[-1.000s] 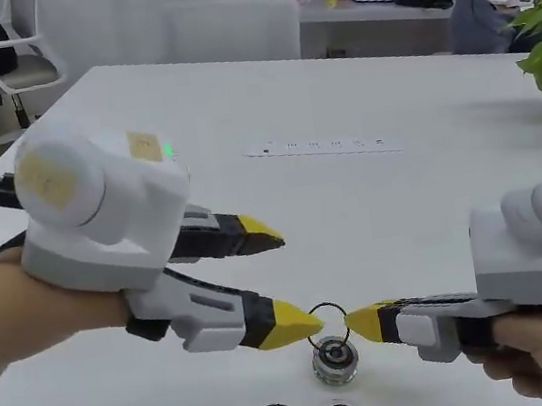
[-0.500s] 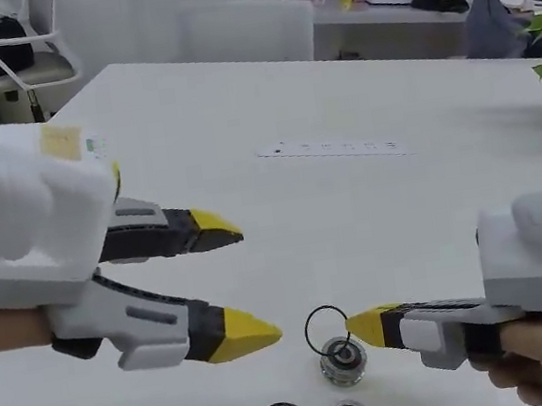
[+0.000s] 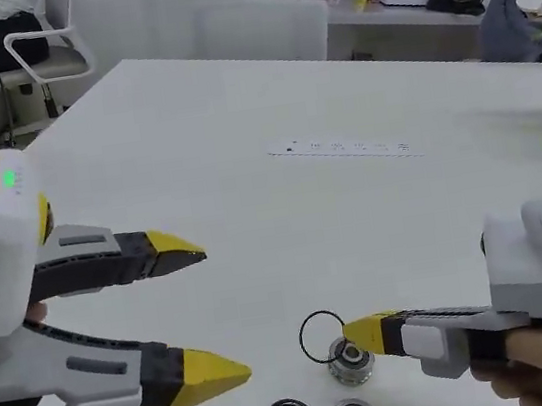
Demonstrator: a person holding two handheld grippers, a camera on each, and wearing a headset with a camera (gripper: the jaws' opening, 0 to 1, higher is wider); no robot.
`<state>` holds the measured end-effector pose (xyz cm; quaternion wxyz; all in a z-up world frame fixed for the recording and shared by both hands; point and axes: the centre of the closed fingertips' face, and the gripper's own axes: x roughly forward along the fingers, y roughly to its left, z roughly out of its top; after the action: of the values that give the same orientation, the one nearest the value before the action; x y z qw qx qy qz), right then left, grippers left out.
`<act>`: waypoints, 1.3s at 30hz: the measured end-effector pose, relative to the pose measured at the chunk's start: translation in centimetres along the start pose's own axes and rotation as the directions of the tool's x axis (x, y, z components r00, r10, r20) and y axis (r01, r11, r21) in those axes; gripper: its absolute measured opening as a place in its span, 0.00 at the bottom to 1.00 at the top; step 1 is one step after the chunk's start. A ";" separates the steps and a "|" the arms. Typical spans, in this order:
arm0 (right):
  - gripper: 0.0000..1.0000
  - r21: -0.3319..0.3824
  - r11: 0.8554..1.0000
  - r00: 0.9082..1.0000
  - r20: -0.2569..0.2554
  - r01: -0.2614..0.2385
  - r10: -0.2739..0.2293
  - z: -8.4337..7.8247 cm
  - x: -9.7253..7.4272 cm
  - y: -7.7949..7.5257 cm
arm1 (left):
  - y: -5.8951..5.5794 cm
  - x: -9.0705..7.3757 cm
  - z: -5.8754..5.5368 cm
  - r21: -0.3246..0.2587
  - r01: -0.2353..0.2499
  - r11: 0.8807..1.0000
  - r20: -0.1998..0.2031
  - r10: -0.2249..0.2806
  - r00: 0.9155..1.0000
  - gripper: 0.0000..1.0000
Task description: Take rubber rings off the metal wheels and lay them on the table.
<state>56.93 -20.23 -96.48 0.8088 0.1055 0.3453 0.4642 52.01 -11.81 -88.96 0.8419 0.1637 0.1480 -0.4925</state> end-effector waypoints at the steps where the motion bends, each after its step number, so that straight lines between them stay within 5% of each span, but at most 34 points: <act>1: 0.00 0.002 1.000 1.000 -0.002 -0.003 0.003 -0.1 0.0 0.1 | -0.1 -0.1 -0.1 -0.007 -0.002 1.000 0.001 0.002 1.000 0.60; 23: 0.00 -0.073 0.993 0.993 -0.078 -0.089 0.083 -1.7 1.2 3.9 | -1.7 -1.9 -3.6 -0.124 -0.059 0.990 -0.031 0.056 0.998 0.66; 39: 0.00 -0.091 0.988 0.984 -0.137 -0.128 0.115 -3.3 1.7 4.9 | -2.4 -1.4 -4.5 -0.163 -0.063 0.985 -0.044 0.057 0.997 0.68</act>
<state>51.96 -16.66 -97.31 0.7587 0.0551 0.3673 0.5353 48.83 -9.89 -92.77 0.8639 0.1076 0.1997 -0.4498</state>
